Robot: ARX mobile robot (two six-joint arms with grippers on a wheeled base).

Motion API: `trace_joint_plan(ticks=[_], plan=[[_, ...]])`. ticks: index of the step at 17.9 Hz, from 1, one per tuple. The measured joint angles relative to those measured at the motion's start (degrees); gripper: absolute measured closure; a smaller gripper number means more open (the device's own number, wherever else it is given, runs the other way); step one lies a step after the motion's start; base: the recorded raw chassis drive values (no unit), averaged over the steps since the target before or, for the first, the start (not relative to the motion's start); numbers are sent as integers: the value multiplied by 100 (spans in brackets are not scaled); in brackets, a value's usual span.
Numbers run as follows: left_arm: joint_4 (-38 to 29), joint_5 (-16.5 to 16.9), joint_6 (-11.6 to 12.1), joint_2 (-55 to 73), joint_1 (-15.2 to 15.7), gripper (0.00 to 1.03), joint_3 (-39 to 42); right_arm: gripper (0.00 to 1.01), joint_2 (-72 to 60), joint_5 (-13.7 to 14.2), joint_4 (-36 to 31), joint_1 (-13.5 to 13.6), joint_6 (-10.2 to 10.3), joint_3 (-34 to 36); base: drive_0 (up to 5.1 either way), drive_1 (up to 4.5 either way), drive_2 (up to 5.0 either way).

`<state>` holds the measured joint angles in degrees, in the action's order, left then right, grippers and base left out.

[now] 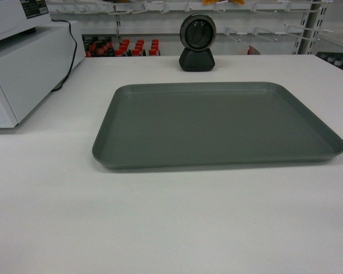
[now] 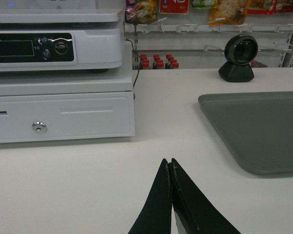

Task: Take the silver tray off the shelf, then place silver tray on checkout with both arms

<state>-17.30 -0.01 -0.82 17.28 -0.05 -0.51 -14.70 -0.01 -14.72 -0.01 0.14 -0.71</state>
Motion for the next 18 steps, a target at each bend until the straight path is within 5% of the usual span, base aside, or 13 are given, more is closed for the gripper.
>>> trace_joint_plan(ticks=[4,6,9,14,18], plan=[[570,0,0,-568,0,101,0,99,481,0,479,0,0,0,0,0,0],[706,-4,-2,-706,0,101,0,99,1187,-2,1482,0,0,-2,0,0,0],[1777,-9,0,-1659,0,101,-2,99,1440,7,1545,-2,0,-2,0,0,0],[1746,-2,11,-1670,2,101,-2,99,1447,-2,1491,0,-2,-2,0,0,0],[1751,0,15,-1670,2,56,-2,55,1447,-2,1491,0,-2,-2,0,0,0]])
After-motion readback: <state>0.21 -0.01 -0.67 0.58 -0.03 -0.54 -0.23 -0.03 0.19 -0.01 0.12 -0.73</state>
